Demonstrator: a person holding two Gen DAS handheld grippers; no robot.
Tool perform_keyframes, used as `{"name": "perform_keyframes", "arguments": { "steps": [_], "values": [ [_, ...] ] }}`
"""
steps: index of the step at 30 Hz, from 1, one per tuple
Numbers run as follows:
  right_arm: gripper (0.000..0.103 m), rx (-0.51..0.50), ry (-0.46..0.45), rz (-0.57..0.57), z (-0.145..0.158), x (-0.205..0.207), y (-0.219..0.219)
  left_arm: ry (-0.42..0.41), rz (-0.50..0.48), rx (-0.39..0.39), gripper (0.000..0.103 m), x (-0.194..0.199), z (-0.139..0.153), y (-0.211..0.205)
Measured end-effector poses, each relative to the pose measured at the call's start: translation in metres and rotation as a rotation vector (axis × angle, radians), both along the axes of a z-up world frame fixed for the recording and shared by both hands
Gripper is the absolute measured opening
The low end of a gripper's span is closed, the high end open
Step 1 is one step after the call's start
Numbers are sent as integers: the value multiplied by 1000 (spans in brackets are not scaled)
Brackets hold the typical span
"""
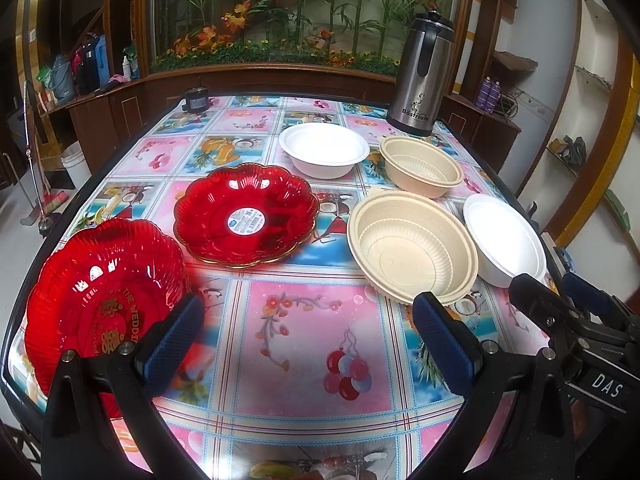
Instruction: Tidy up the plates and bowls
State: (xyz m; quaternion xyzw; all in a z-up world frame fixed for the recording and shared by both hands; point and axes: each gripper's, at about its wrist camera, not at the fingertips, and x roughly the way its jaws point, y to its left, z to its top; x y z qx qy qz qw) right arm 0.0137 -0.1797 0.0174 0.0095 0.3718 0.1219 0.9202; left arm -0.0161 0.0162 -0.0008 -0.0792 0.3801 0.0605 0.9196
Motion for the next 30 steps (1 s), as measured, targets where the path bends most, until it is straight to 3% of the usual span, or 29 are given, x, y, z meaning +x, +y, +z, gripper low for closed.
{"name": "perform_keyframes", "arguments": {
  "steps": [30],
  "values": [
    [103,34,30,3,-9,9,-6,34,29,-40,103,1,-6,9]
  ]
}}
